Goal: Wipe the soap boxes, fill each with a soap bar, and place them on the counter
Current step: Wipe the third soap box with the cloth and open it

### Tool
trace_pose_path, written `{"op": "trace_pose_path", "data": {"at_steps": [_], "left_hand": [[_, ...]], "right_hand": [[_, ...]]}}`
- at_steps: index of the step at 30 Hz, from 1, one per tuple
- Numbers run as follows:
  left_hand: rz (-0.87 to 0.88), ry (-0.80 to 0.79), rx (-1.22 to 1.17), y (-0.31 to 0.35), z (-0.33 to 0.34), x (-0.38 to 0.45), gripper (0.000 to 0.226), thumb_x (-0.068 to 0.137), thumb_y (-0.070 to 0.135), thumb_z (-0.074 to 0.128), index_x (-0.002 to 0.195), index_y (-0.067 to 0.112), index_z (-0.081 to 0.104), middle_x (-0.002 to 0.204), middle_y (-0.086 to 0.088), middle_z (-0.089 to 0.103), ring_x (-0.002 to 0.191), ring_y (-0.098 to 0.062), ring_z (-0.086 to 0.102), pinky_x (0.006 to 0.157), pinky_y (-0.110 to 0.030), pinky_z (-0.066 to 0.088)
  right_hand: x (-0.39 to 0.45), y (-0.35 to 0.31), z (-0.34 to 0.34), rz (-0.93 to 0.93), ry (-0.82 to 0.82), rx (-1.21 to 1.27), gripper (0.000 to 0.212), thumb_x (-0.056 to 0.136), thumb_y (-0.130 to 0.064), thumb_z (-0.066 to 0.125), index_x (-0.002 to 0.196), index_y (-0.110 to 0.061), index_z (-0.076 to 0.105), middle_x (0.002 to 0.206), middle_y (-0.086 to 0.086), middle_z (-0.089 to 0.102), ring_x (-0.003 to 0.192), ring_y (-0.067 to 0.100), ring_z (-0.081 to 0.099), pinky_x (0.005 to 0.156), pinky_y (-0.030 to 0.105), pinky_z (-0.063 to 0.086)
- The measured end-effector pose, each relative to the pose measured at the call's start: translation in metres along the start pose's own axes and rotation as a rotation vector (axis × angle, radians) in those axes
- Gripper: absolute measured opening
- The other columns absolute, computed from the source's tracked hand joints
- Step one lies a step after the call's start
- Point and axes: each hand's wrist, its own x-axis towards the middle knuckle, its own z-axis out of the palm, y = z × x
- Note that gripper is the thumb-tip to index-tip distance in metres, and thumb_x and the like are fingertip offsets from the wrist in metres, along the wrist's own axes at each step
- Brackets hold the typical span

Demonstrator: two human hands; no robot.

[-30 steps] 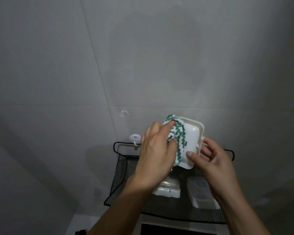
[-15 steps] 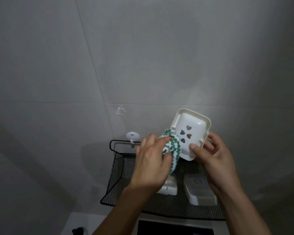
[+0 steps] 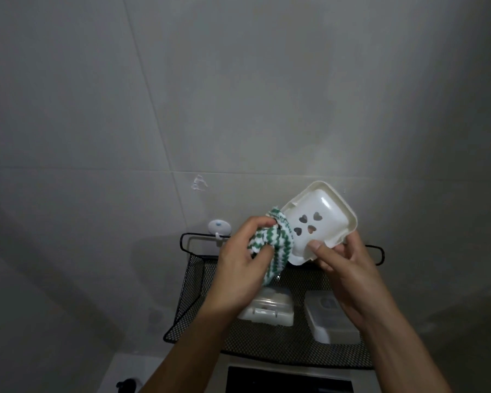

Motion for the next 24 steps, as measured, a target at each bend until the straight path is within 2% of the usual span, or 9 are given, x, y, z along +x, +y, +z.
{"op": "trace_pose_path", "data": {"at_steps": [4,7,9,11,14,16,19,21,24], "left_hand": [[0.104,0.028,0.106,0.0,-0.007,0.004,0.039,0.091,0.002,0.054,0.112,0.034,0.064,0.106,0.026,0.066,0.092,0.005,0.066,0.068,-0.015,0.055],[0.185,0.041,0.219,-0.003,-0.012,0.008,0.041,0.089,0.003,0.054,0.113,0.035,0.063,0.106,0.027,0.066,0.093,0.006,0.064,0.068,-0.009,0.049],[0.215,0.047,0.264,-0.006,-0.013,0.01,0.042,0.088,0.004,0.054,0.115,0.034,0.064,0.106,0.023,0.066,0.094,0.005,0.062,0.07,-0.007,0.044],[0.254,0.069,0.314,-0.007,-0.013,0.012,0.043,0.086,0.003,0.055,0.117,0.031,0.065,0.109,0.019,0.066,0.098,0.007,0.059,0.075,-0.004,0.04],[0.307,0.088,0.375,-0.006,-0.014,0.015,0.044,0.085,-0.002,0.057,0.12,0.023,0.067,0.117,0.011,0.065,0.107,0.007,0.056,0.085,-0.003,0.037],[0.334,0.087,0.406,-0.005,-0.015,0.017,0.043,0.086,-0.005,0.057,0.121,0.019,0.068,0.118,0.006,0.064,0.107,0.003,0.057,0.089,-0.005,0.038],[0.373,0.089,0.436,0.0,-0.012,0.016,0.041,0.086,-0.006,0.058,0.12,0.014,0.07,0.119,0.001,0.063,0.106,-0.007,0.059,0.091,-0.011,0.042],[0.38,0.074,0.472,0.004,-0.008,0.016,0.041,0.087,-0.004,0.059,0.122,0.014,0.07,0.121,-0.003,0.061,0.107,-0.015,0.06,0.094,-0.025,0.047],[0.355,0.048,0.558,0.007,-0.005,0.017,0.043,0.087,0.0,0.059,0.126,0.016,0.067,0.126,-0.004,0.058,0.112,-0.021,0.057,0.096,-0.042,0.048]], "right_hand": [[-0.002,-0.004,-0.006,0.099,-0.024,0.098,0.048,0.084,-0.034,0.068,0.127,-0.012,0.063,0.121,0.013,0.072,0.111,0.028,0.07,0.082,0.032,0.06],[-0.001,-0.01,-0.012,0.147,-0.037,0.069,0.05,0.088,-0.046,0.061,0.127,-0.015,0.064,0.121,0.014,0.071,0.111,0.032,0.069,0.085,0.04,0.061],[0.0,-0.013,-0.016,0.128,-0.056,-0.028,0.039,0.088,-0.045,0.06,0.12,-0.024,0.069,0.119,0.01,0.073,0.108,0.027,0.071,0.085,0.039,0.061],[-0.001,-0.018,-0.022,0.11,-0.088,-0.09,0.03,0.086,-0.038,0.063,0.113,-0.028,0.072,0.115,0.008,0.073,0.102,0.021,0.072,0.079,0.031,0.06],[-0.001,-0.024,-0.031,0.093,-0.16,-0.156,0.033,0.08,-0.018,0.077,0.112,-0.016,0.071,0.111,0.014,0.074,0.098,0.027,0.073,0.077,0.029,0.061],[0.0,-0.025,-0.033,0.077,-0.178,-0.222,0.04,0.079,-0.002,0.074,0.117,-0.008,0.066,0.108,0.018,0.075,0.098,0.032,0.073,0.078,0.03,0.06],[0.002,-0.025,-0.03,0.08,-0.176,-0.308,0.066,0.078,0.02,0.065,0.131,-0.018,0.058,0.107,0.015,0.076,0.097,0.03,0.074,0.08,0.036,0.059],[0.002,-0.024,-0.027,0.063,-0.175,-0.344,0.074,0.077,0.024,0.062,0.132,-0.026,0.058,0.109,0.011,0.076,0.099,0.026,0.074,0.077,0.035,0.06],[0.002,-0.018,-0.021,0.025,-0.107,-0.324,0.065,0.079,0.019,0.064,0.127,-0.026,0.063,0.108,0.009,0.076,0.098,0.027,0.074,0.078,0.04,0.063]]}}
